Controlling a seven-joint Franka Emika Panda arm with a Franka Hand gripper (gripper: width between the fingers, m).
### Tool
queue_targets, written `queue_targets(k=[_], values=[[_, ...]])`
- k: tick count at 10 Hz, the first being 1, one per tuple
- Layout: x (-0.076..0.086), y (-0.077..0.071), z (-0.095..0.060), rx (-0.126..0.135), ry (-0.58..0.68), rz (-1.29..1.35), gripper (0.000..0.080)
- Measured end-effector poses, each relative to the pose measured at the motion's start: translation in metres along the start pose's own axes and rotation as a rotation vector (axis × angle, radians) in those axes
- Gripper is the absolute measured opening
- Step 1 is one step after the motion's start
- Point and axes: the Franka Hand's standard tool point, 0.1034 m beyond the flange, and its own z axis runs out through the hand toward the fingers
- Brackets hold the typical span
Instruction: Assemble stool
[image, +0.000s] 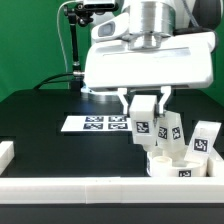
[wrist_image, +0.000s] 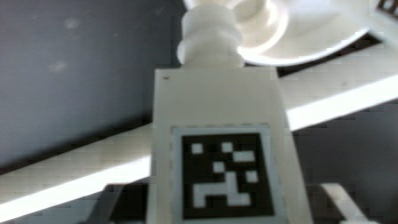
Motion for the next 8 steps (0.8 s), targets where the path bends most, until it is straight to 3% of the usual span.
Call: queue_targets(k=[3, 4, 5, 8], values=[[0.0, -0.006, 0.003, 0.007, 0.075, -0.023, 0.0337], [0.002, -0.008, 0.002, 0.013, 0.174, -0.038, 0.0337], [-0.006, -0.01, 0.009, 0.002, 0.19, -0.089, 0.0337], [0.003, -0.021, -0.001, 0.012, 0.188, -0.108, 0.0337]])
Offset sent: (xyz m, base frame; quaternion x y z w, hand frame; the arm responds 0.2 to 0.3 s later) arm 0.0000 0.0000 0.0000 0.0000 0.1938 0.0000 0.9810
